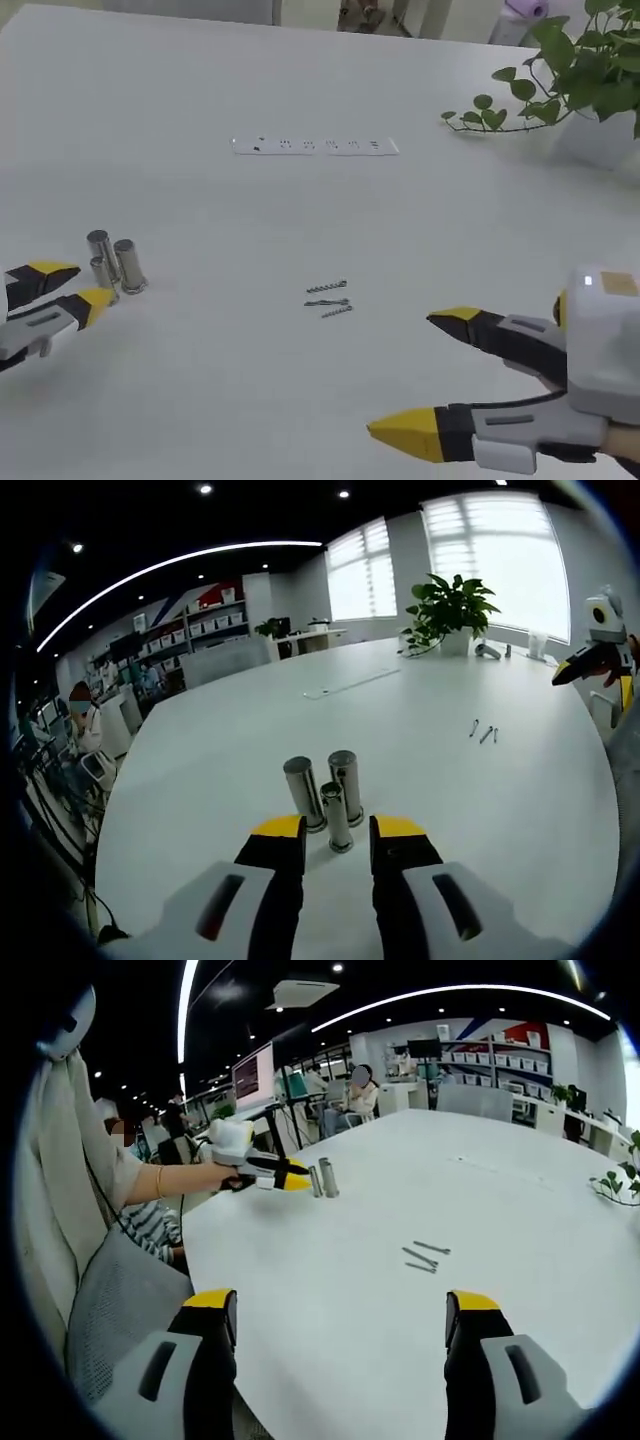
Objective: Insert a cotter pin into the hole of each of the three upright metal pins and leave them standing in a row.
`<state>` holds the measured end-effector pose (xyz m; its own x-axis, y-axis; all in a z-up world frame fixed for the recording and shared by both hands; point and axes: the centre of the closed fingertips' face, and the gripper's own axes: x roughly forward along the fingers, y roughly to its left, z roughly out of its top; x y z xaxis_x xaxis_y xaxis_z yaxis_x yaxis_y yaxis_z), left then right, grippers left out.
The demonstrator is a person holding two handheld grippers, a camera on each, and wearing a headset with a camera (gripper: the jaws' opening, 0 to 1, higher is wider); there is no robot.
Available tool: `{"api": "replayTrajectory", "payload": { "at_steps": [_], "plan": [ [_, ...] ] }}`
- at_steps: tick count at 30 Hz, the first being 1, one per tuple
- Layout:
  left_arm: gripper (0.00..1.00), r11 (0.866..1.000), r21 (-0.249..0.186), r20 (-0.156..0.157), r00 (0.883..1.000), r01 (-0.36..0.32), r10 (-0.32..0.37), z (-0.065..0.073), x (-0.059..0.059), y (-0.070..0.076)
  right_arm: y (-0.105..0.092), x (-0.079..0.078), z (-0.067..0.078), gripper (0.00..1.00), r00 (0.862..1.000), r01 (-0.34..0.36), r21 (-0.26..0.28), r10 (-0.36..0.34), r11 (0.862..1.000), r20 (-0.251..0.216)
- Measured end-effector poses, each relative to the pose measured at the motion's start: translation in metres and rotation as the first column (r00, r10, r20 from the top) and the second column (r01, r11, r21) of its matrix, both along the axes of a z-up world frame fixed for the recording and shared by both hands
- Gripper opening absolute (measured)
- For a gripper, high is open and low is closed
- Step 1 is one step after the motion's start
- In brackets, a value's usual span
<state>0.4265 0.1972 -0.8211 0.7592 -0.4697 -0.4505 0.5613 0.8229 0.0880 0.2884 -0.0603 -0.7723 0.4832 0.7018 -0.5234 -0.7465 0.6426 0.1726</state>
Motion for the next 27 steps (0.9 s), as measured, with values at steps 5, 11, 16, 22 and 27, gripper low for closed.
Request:
{"api": "replayTrajectory", "payload": {
  "at_steps": [5, 11, 16, 22, 27],
  "plan": [
    [0.20, 1.000, -0.013, 0.008, 1.000, 0.006, -0.006, -0.002, 0.007, -0.004, 0.000, 0.002, -0.002, 0.87, 1.000, 0.004, 0.001, -0.004, 1.000, -0.005],
    [0.15, 1.000, -0.018, -0.007, 1.000, 0.020, -0.020, -0.010, 0.010, -0.007, 0.001, 0.004, -0.003, 0.87, 1.000, 0.008, 0.002, -0.008, 1.000, -0.008],
    [0.12, 0.999, -0.015, -0.002, 0.999, 0.035, -0.035, -0.011, 0.012, -0.010, 0.000, 0.005, -0.004, 0.87, 1.000, 0.011, 0.001, -0.011, 1.000, -0.011],
    [0.08, 0.999, -0.016, -0.006, 0.999, 0.031, -0.032, -0.014, 0.015, -0.009, 0.002, 0.005, -0.005, 0.87, 1.000, 0.010, -0.001, -0.010, 1.000, -0.013],
    [0.08, 0.999, -0.031, -0.011, 0.999, 0.030, -0.030, -0.014, 0.014, -0.010, 0.003, 0.006, -0.004, 0.87, 1.000, 0.011, 0.000, -0.011, 1.000, -0.011]
  ]
}}
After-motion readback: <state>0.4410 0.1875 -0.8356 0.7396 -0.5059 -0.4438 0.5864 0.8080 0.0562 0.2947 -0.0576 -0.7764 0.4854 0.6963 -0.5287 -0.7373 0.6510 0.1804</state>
